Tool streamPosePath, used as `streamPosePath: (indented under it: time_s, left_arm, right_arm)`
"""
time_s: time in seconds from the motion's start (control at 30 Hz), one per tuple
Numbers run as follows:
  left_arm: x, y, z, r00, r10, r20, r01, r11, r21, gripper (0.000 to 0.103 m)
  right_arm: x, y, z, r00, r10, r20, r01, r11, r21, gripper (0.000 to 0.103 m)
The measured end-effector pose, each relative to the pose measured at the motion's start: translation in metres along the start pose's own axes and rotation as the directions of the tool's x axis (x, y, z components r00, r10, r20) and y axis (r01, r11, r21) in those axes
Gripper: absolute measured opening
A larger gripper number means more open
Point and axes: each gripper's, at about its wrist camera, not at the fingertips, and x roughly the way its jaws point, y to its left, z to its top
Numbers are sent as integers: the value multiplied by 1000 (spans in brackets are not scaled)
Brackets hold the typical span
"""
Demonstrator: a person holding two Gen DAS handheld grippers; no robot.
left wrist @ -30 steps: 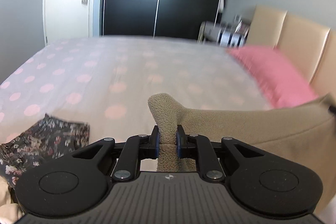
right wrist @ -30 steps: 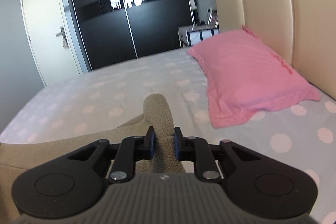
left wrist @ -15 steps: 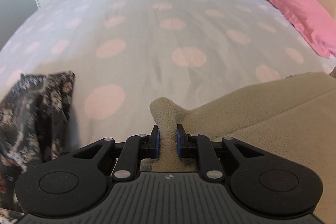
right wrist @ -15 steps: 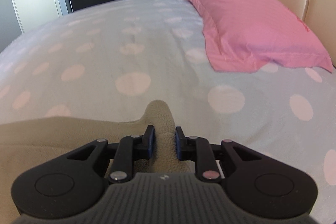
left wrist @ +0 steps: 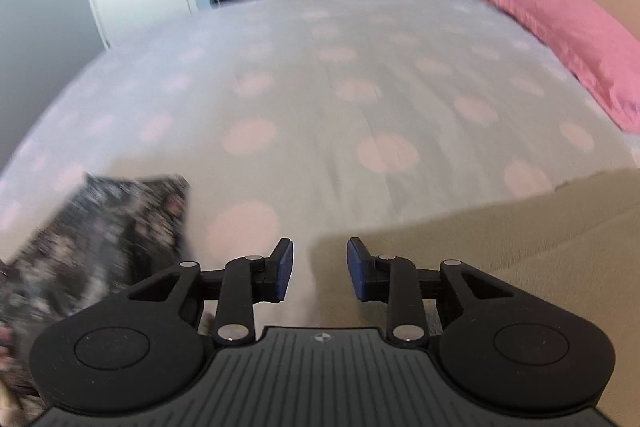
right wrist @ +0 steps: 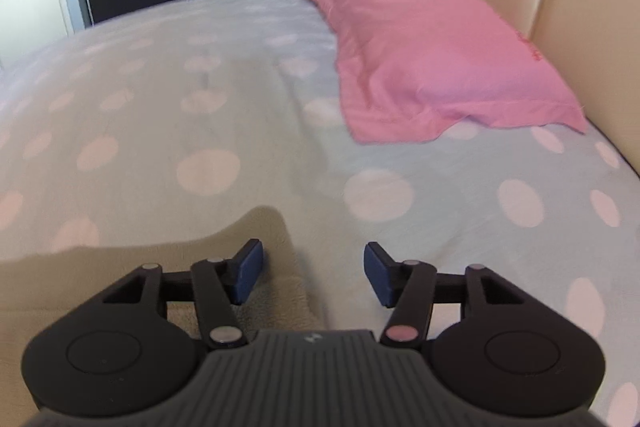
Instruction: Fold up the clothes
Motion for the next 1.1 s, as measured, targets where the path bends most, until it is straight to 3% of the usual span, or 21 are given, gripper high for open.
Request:
streamPosePath:
  time_s: [0.13,0.23,0.33,0.5,0.67,0.8,0.97,1.1]
  left_arm:
    - [-44,-1,7,997,-13,70,12,1000,14,28]
    - [-68,-24,5,991,-96,95,93,995,35,28]
    - [-74,-59,-2,985,-151,85,148,988,45,28]
    - [-56,-108,-18,974,-215,67,212,976,43,26]
    - [-11,-126,-35,974,-225,-14,225,974,-33,25]
    - [15,-118,-54,965,-262,-25,260,963,-76,25]
    - [26,-123,-50,969,-239,-54,234,968,-86,25]
    - [13,-128,-42,971,-226,-83,224,974,-27,25]
  right_arm:
    - [-43,5,6,997,47,57,-48,999,15,60]
    - [-75,9,9,992,85,98,-87,996,23,54]
    - [-91,43,-8,977,204,64,-201,978,-50,51]
    - [-91,96,-36,961,277,6,-272,946,-176,54]
    - [-49,108,-50,968,228,-107,-245,951,-190,60]
    - [-18,100,-67,956,258,-136,-279,946,-166,61]
    - [-12,110,-70,968,216,-129,-238,952,-193,63]
    - [-22,110,-65,969,201,-143,-228,952,-205,63]
